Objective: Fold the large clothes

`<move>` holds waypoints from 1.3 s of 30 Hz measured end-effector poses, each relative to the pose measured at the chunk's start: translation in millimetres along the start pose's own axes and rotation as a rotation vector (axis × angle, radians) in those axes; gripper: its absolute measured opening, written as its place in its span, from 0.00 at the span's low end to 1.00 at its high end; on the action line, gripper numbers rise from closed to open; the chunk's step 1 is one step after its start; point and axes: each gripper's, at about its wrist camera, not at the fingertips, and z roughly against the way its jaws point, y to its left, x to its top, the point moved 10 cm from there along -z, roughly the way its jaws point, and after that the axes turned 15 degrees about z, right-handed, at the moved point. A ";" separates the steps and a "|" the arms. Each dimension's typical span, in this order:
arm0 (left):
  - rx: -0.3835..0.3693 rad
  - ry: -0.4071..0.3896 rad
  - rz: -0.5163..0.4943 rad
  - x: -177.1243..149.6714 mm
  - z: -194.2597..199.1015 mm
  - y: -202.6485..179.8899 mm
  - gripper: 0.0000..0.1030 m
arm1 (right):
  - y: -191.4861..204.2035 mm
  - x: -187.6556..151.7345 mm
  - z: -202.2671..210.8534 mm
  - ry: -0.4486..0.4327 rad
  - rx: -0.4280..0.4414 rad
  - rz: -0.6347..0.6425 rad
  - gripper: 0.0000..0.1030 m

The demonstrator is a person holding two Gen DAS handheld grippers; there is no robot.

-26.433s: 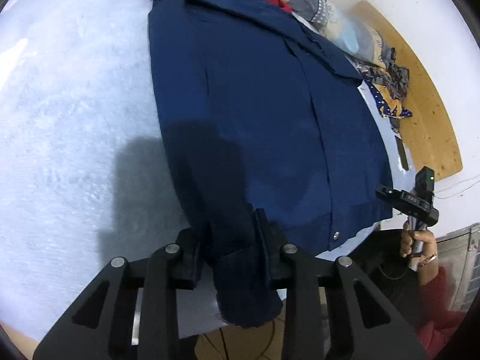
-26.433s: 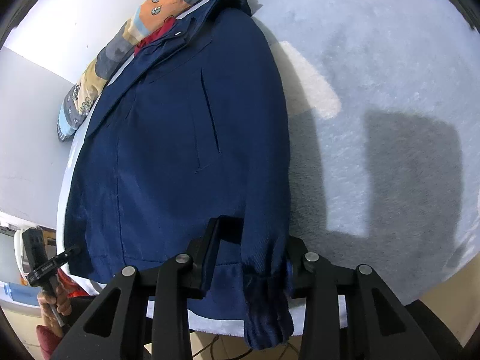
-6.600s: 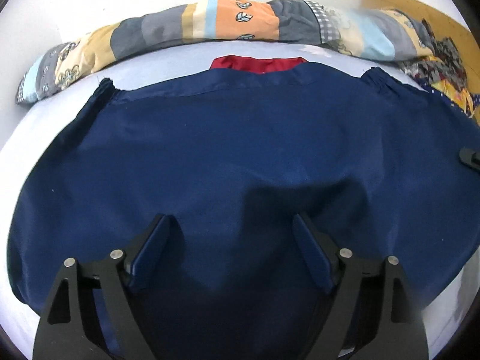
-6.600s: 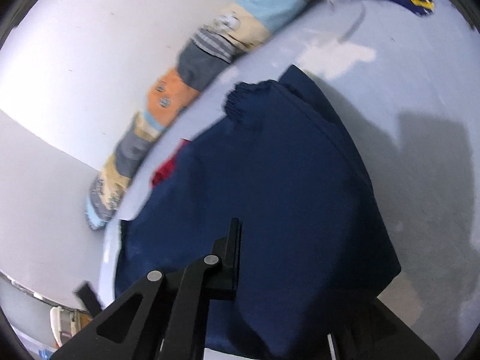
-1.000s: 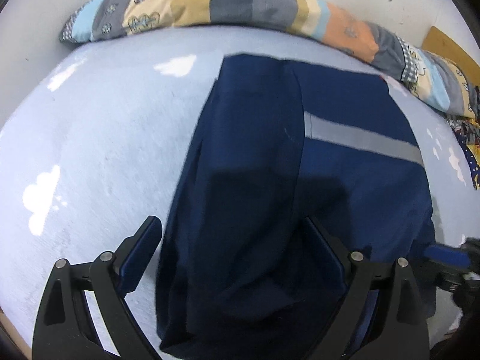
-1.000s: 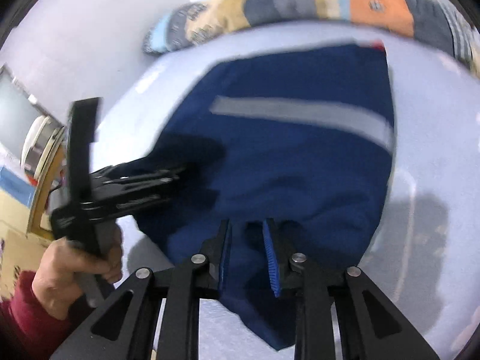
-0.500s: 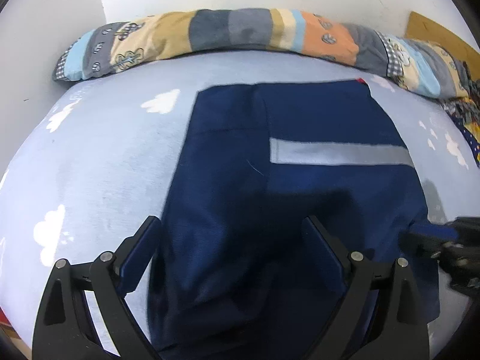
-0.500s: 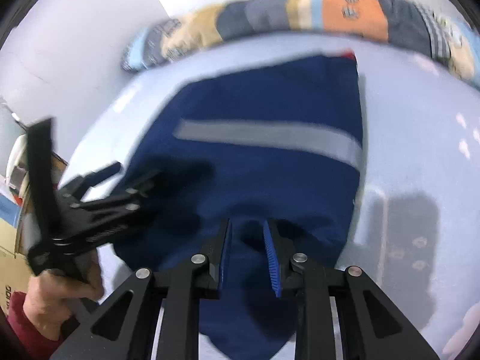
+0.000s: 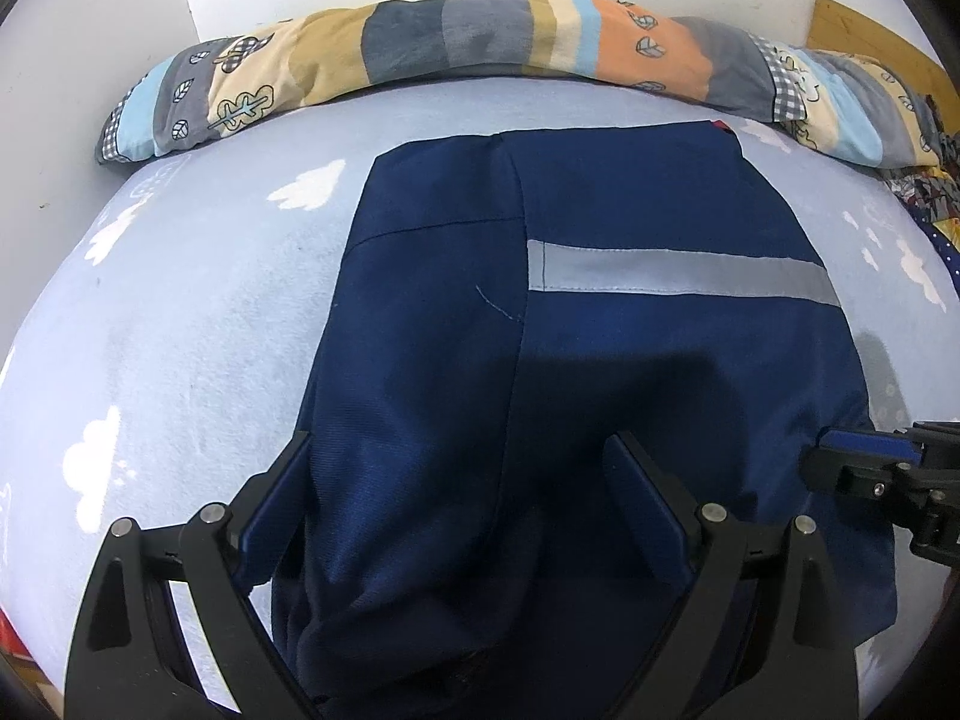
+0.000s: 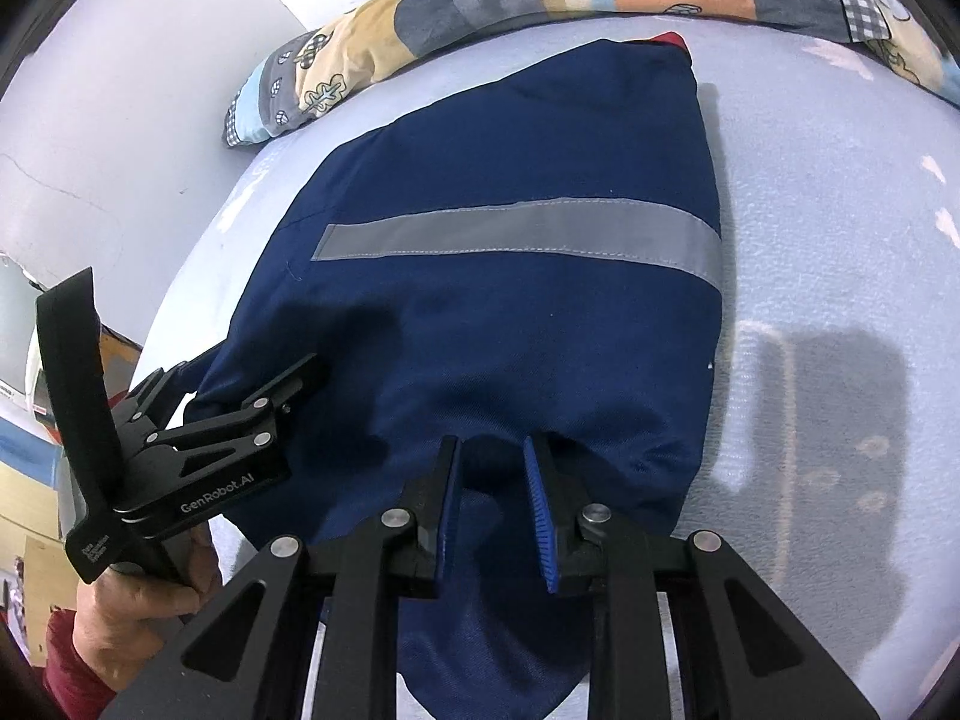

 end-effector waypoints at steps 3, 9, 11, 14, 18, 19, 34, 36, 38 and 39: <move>0.000 0.001 0.004 0.8 0.0 -0.6 0.92 | -1.1 -0.4 1.1 0.000 0.001 -0.002 0.23; -0.031 0.019 0.018 6.2 1.6 -1.0 0.92 | -2.4 4.2 3.1 0.001 0.025 0.002 0.27; -0.065 0.020 0.037 18.1 7.0 5.1 0.92 | -2.3 9.6 8.3 -0.019 0.064 -0.016 0.31; -0.102 0.028 0.103 37.0 12.8 31.7 0.92 | -16.8 21.3 26.4 -0.096 0.070 -0.058 0.41; -0.226 0.210 0.258 29.7 -11.0 62.8 0.93 | -52.0 25.4 42.0 -0.165 0.062 -0.168 0.52; -0.323 0.295 0.315 24.8 -19.4 63.9 0.93 | -59.2 23.6 40.6 -0.162 0.072 -0.197 0.52; -0.787 0.557 0.449 22.0 -52.7 29.9 0.96 | -81.1 16.7 18.7 -0.114 0.109 -0.300 0.56; -0.820 0.558 0.448 25.1 -49.1 24.1 0.99 | -84.2 15.2 10.7 -0.105 0.128 -0.316 0.56; -0.824 0.559 0.418 24.7 -48.4 17.8 1.00 | -83.6 13.9 3.3 -0.105 0.176 -0.337 0.59; -0.823 0.557 0.403 23.9 -48.2 13.2 1.00 | -83.4 13.7 -2.1 -0.102 0.195 -0.346 0.64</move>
